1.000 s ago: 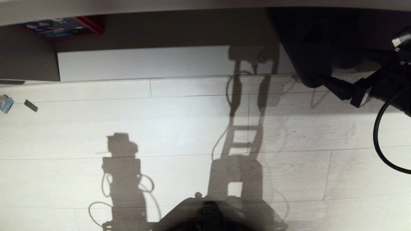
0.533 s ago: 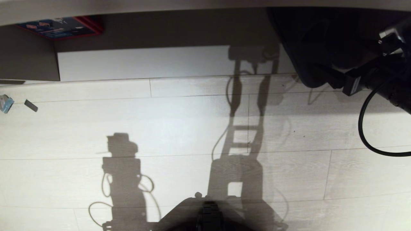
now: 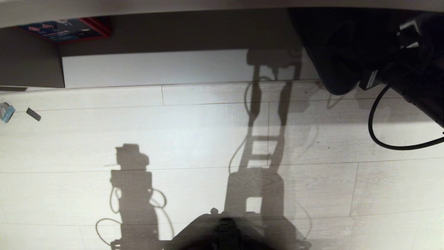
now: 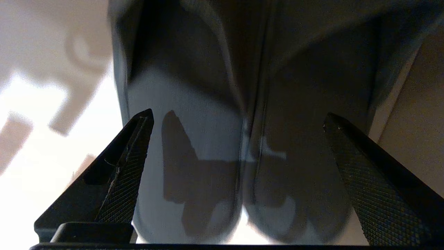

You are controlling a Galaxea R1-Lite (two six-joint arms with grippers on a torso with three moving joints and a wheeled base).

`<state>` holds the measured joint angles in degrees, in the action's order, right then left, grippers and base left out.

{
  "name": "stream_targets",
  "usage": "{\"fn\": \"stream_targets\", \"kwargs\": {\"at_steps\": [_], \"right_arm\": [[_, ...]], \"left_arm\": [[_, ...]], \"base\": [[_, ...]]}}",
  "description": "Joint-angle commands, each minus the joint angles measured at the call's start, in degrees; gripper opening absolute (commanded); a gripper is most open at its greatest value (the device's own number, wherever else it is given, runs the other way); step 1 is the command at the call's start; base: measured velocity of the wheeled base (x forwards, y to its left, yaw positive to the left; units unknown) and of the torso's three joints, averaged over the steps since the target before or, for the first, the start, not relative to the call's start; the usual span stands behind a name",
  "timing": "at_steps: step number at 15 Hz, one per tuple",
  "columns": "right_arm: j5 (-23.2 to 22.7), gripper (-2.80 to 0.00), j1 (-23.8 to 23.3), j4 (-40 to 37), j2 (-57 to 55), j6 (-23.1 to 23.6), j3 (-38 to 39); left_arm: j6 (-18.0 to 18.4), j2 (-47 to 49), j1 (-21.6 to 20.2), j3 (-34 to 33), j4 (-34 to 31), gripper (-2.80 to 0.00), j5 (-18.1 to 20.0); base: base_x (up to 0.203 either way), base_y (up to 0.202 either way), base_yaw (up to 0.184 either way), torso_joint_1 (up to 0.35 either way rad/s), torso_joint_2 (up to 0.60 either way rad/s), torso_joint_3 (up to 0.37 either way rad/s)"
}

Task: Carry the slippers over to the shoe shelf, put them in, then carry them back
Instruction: Pick up the slippers in the shoe cabinet

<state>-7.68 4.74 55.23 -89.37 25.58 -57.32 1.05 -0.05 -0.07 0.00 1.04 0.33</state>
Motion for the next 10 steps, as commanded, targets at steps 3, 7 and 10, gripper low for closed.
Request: {"fn": "stream_targets", "kwargs": {"at_steps": [3, 7, 10], "right_arm": [[0.9, 0.00, 0.4, 2.9, -4.2, -1.3, -3.4], [2.0, 0.00, 0.6, 8.5, -7.5, -3.1, -6.2], [3.0, 0.00, 1.7, 10.8, -8.8, -6.1, -6.7]], "left_arm": [[0.0, 0.0, 0.0, -0.4, 0.0, -2.80, 0.0], [0.1, 0.0, -0.1, -0.4, 0.0, -2.80, 0.0], [0.1, 0.0, 0.0, -0.4, 0.0, -2.80, 0.0]], "base": [[0.000, 0.000, 0.000, 0.000, 0.00, 0.000], [0.000, 0.000, 0.000, 0.000, 0.00, 0.000], [0.000, 0.000, 0.000, 0.000, 0.00, 0.000]]}}
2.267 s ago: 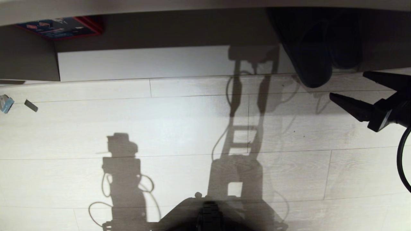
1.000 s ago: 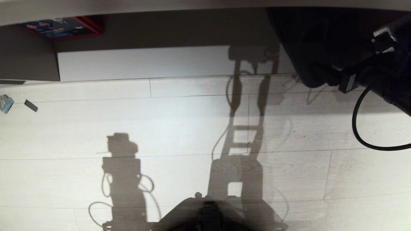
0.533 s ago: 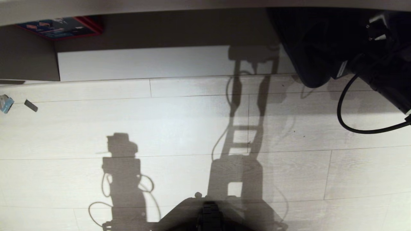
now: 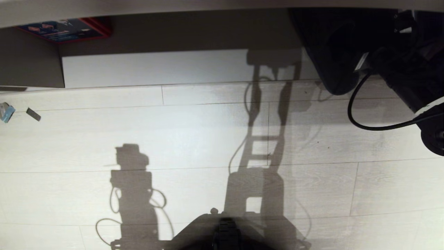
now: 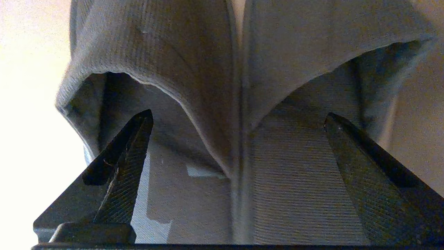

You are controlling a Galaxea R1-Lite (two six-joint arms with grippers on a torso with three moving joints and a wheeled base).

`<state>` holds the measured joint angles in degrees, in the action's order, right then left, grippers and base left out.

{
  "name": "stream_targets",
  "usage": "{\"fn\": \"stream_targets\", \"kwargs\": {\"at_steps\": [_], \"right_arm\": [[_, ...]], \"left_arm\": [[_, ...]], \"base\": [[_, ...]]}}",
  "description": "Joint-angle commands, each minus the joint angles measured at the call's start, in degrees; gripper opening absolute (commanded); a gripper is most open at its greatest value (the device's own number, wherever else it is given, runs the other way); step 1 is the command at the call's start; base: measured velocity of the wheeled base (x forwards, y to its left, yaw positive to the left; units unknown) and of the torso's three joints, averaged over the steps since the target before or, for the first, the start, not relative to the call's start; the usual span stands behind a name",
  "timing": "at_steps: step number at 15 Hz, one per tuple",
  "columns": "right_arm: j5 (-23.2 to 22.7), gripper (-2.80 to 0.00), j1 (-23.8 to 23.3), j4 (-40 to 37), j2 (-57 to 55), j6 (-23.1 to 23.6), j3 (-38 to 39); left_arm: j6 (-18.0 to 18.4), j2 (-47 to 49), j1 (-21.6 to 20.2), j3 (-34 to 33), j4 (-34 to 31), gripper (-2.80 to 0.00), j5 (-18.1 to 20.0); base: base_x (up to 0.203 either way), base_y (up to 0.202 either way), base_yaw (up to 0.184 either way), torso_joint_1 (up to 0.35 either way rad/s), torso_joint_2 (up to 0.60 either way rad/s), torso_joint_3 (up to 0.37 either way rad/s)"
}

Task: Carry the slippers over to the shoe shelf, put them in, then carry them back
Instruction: Pick up the slippers in the shoe cabinet

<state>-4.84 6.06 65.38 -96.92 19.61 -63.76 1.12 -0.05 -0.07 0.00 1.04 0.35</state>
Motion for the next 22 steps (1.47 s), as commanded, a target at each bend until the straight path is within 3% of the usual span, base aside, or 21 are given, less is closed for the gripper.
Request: {"fn": "stream_targets", "kwargs": {"at_steps": [1, 6, 8, 22], "right_arm": [[0.3, 0.00, 0.4, 1.9, -2.0, -0.6, -0.7], [2.0, 0.00, 1.0, 5.4, -4.1, -3.4, -2.4], [2.2, -2.80, 1.0, 5.5, -4.5, -4.2, -2.8], [2.6, -2.80, 1.6, 6.7, -4.1, -5.6, -0.1]], "left_arm": [[0.0, 0.0, 0.0, -0.4, 0.0, -2.80, 0.0], [0.0, 0.0, 0.0, -0.4, 0.0, -2.80, 0.0], [0.0, 0.0, 0.0, -0.4, 0.0, -2.80, 0.0], [0.0, 0.0, 0.0, -0.4, 0.1, -2.80, 0.0]], "base": [[0.000, 0.000, 0.000, 0.000, 0.00, 0.000], [0.000, 0.000, 0.000, 0.000, 0.00, 0.000], [0.000, 0.000, 0.000, 0.000, 0.00, 0.000], [0.000, 0.000, 0.000, 0.000, 0.00, 0.000]]}}
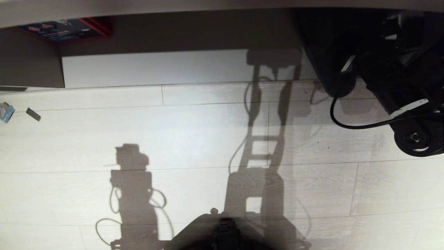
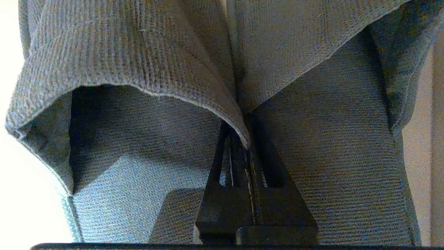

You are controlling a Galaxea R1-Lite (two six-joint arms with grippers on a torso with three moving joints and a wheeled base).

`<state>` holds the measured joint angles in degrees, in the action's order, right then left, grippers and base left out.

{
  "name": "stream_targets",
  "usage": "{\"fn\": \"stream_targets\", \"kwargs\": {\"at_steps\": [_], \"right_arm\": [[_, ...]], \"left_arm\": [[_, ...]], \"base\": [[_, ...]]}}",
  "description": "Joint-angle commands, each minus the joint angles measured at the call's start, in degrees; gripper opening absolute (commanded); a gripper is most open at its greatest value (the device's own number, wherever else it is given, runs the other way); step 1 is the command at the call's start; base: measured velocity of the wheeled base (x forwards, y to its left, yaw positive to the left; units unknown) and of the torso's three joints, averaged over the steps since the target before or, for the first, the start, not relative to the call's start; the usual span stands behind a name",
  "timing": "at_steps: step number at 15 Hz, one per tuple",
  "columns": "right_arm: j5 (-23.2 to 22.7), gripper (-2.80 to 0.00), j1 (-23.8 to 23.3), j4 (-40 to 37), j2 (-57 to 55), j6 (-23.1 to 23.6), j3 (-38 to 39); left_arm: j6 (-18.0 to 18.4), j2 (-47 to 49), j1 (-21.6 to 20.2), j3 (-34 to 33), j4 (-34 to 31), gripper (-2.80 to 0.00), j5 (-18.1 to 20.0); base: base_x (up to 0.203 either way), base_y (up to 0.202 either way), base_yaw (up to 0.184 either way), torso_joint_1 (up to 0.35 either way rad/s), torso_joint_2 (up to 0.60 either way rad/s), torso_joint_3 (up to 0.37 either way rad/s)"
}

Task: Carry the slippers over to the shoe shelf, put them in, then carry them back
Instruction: Pick up the slippers in the shoe cabinet

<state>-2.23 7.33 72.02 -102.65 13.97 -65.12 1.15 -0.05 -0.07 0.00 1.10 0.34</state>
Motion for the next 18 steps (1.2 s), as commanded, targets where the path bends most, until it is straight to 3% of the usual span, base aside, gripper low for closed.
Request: {"fn": "stream_targets", "kwargs": {"at_steps": [1, 5, 13, 18], "right_arm": [[-0.1, -2.80, 1.1, -0.7, 3.3, -0.4, 2.8], [-0.2, -2.80, 4.1, -3.5, 10.5, -1.7, 9.1], [-0.2, -2.80, 4.8, -3.4, 19.5, -1.4, 22.9], [0.9, -2.80, 4.9, -3.2, 18.6, -1.0, 23.7]], "left_arm": [[0.0, 0.0, 0.0, -0.4, 0.0, -2.80, 0.0], [0.0, 0.0, 0.0, -0.4, 0.0, -2.80, 0.0], [0.0, 0.0, 0.0, -0.4, 0.0, -2.80, 0.0], [0.0, 0.0, 0.0, -0.4, 0.0, -2.80, 0.1]], "base": [[0.000, 0.000, 0.000, 0.000, 0.00, 0.000], [0.000, 0.000, 0.000, 0.000, 0.00, 0.000], [0.000, 0.000, 0.000, 0.000, 0.00, 0.000], [0.000, 0.000, 0.000, 0.000, 0.00, 0.000]]}}
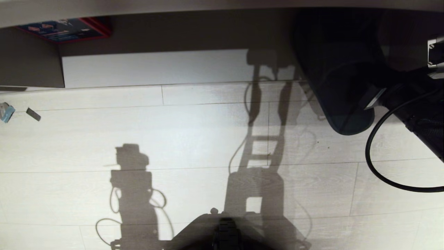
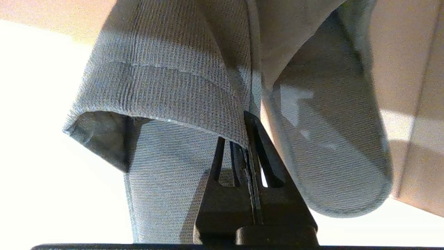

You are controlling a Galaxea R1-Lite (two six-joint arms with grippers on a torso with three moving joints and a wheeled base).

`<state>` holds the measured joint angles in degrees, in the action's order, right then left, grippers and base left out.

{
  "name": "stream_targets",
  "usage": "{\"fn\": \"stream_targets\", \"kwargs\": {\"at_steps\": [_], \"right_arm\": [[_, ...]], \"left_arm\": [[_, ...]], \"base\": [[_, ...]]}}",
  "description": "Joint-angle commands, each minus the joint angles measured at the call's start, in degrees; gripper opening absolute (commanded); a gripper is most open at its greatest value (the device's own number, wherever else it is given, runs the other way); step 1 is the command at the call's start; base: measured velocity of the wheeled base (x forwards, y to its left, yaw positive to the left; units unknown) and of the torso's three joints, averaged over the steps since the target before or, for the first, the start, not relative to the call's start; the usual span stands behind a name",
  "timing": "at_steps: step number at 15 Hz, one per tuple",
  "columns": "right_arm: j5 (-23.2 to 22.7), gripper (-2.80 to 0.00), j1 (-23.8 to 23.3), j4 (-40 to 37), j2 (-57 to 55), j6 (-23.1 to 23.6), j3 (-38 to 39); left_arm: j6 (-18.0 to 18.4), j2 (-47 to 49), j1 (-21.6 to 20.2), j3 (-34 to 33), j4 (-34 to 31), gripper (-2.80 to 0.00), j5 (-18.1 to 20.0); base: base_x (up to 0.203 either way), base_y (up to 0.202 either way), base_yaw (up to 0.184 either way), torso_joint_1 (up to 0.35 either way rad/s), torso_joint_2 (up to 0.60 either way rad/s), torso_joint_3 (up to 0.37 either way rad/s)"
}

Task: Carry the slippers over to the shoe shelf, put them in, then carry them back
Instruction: Pick up the slippers in the shoe cabinet

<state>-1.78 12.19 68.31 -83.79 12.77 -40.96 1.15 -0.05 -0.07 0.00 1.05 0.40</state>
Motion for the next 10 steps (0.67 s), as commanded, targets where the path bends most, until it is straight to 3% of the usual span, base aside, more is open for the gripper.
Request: {"fn": "stream_targets", "kwargs": {"at_steps": [1, 8, 9, 10], "right_arm": [[1.1, -2.80, 0.0, 0.5, -0.7, 0.3, -0.6], [1.8, -2.80, 0.1, 6.0, -14.3, -2.6, -11.0], [1.9, -0.68, 0.2, 6.1, -14.4, -2.7, -11.4], [2.1, 0.00, 0.1, 6.0, -14.1, -2.7, -11.9]], "left_arm": [[0.0, 0.0, 0.0, -0.4, 0.0, -2.80, 0.0], [0.0, 0.0, 0.0, -0.4, 0.0, -2.80, 0.0], [0.0, 0.0, 0.0, -0.4, 0.0, -2.80, 0.0], [0.0, 0.0, 0.0, -0.4, 0.0, -2.80, -0.1]], "base": [[0.000, 0.000, 0.000, 0.000, 0.00, 0.000], [0.000, 0.000, 0.000, 0.000, 0.00, 0.000], [0.000, 0.000, 0.000, 0.000, 0.00, 0.000], [0.000, 0.000, 0.000, 0.000, 0.00, 0.000]]}}
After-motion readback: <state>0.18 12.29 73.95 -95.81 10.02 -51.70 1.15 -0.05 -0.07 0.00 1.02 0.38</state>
